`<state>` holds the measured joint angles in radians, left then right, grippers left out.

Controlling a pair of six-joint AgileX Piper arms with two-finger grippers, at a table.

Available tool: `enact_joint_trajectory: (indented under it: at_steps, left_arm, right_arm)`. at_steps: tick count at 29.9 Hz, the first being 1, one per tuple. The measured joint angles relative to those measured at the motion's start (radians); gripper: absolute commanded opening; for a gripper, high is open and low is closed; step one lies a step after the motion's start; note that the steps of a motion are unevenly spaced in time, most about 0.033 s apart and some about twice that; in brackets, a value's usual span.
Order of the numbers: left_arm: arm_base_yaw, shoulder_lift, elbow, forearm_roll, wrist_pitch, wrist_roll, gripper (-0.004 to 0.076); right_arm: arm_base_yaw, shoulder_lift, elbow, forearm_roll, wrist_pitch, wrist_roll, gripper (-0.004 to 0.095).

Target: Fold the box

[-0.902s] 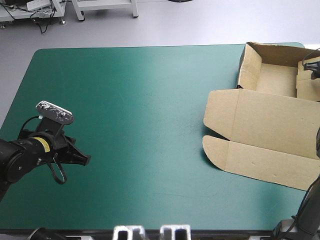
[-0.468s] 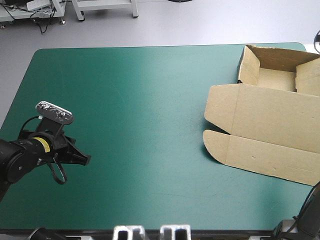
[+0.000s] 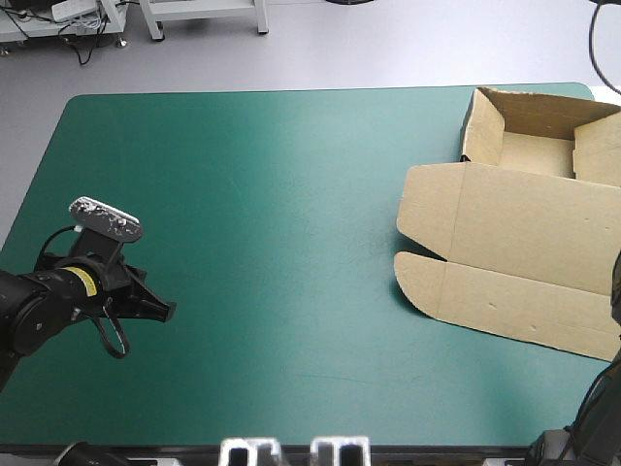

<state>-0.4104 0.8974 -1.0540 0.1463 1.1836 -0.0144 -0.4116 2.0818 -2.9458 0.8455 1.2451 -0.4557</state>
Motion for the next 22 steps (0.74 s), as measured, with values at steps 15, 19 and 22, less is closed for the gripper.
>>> enact_joint_trajectory:
  at_steps: [15, 19, 22]
  left_arm:
    - [0.000, 0.000, 0.000, 0.009, 0.000, 0.000, -0.0010]
    - [0.000, 0.000, 0.000, 0.016, 0.000, -0.004, -0.0010]
    - [0.000, 0.000, 0.000, 0.018, 0.000, -0.004, -0.0010]
  right_arm:
    - [0.715, -0.083, 0.279, -0.656, 0.001, -0.001, -0.0023]
    - [0.837, -0.109, 0.490, -0.911, 0.002, 0.085, -0.0024]
    - [0.859, -0.166, 0.656, -0.940, 0.002, 0.125, -0.0024]
